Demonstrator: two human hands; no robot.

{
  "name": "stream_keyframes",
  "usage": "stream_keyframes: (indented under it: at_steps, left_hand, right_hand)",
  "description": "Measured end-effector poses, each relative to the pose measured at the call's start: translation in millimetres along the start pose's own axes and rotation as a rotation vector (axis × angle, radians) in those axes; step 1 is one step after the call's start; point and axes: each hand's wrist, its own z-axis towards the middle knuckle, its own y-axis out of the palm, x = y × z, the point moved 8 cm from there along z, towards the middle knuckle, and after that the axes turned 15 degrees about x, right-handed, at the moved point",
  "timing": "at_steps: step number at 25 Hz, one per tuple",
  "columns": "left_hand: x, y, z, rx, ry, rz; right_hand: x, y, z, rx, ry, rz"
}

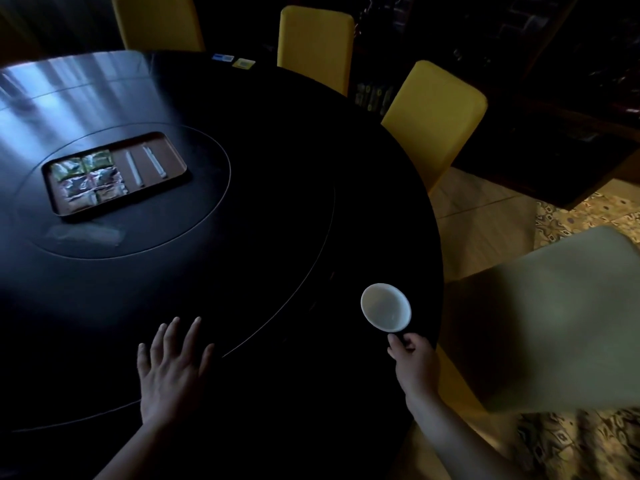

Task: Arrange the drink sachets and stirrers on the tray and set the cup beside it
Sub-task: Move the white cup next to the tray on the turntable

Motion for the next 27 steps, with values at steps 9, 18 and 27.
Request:
stream_keyframes:
  at_steps: [9, 18, 27]
  left_hand:
    - [0.7, -4.5, 3.2, 0.004, 0.001, -0.002]
    - [-11.6, -16.1, 102.2, 0.116, -0.061, 0.056]
    - [-55.5, 8.1, 236.4, 0.119, -0.202, 0.043]
  right_hand:
    - [-66.4, 34.2, -19.7, -0.165, 0.007, 0.237]
    - [-155.0, 113.4, -22.2, -0.225, -0.259, 0.223]
    - [-272.9, 269.3, 2.1, -0.379, -0.362, 0.198]
